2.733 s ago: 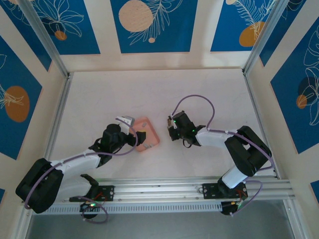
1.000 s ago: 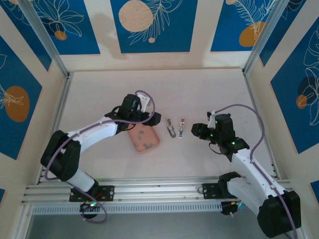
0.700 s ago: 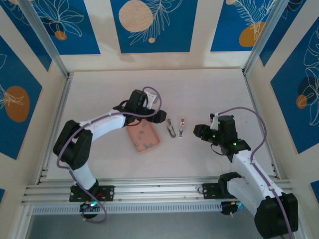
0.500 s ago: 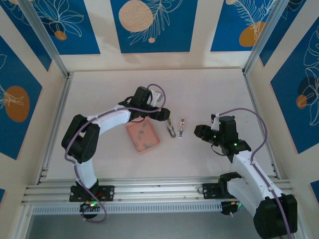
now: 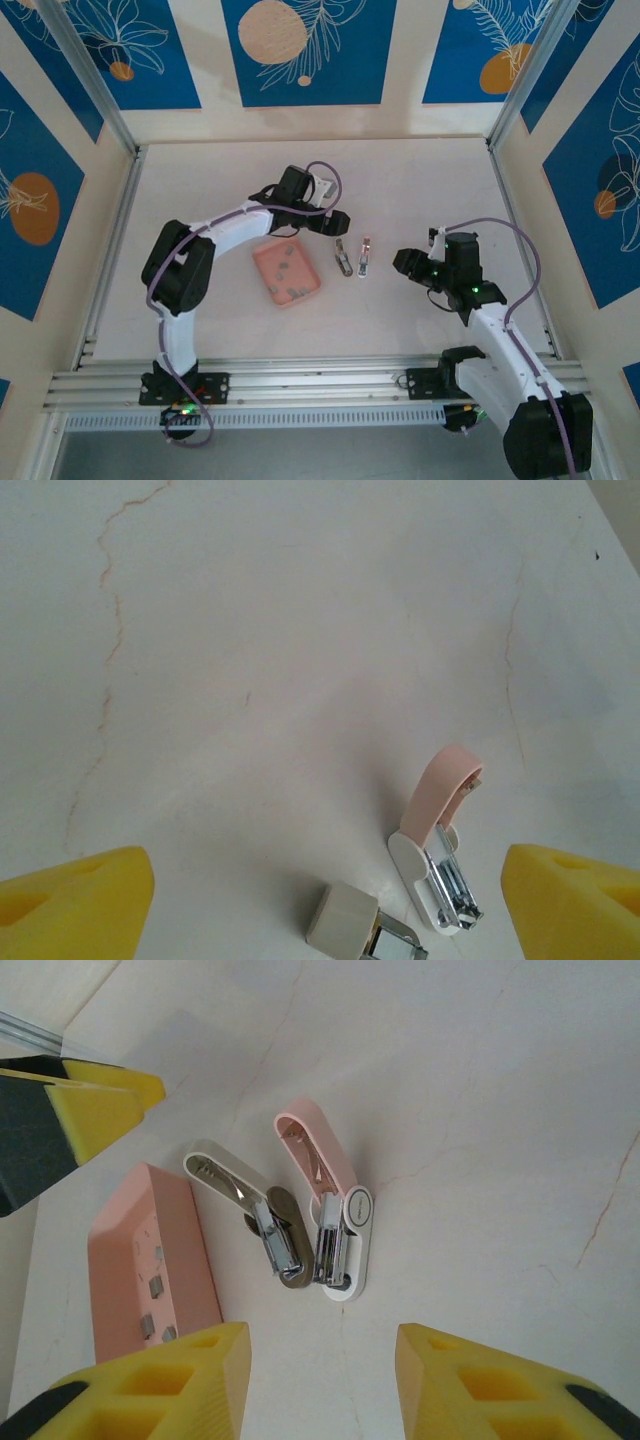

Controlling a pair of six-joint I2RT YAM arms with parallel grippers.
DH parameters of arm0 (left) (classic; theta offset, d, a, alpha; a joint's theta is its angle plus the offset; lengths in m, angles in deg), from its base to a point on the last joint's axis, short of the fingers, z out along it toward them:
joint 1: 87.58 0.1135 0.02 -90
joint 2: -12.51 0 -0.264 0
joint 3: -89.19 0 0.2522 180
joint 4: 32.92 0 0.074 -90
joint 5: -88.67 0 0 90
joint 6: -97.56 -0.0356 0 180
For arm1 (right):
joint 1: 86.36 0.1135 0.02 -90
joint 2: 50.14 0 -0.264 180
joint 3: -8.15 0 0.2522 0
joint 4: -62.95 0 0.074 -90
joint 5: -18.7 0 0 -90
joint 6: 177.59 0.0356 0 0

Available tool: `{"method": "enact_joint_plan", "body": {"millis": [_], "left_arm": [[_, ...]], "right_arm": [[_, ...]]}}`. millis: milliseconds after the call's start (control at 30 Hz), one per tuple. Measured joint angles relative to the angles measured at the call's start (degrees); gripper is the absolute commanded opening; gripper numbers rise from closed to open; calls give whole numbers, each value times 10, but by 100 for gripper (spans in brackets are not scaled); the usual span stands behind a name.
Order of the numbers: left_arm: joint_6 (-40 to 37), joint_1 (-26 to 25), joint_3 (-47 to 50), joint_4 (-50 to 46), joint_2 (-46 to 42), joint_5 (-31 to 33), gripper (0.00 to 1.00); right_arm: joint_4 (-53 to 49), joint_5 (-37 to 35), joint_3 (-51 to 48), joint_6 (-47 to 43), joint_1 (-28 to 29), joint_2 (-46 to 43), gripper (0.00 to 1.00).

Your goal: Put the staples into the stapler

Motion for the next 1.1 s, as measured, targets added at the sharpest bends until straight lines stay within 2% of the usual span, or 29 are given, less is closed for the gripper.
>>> {"method": "enact_joint_plan", "body": {"millis": [767,1100], "left_arm": [[16,-3,-51,-49,57,-67,86],[-6,-32,-51,-49,57,-138,84]], "right_arm": [[8,13,-1,3,-7,2,43],[20,13,-9,13,-7,7,43]]}}
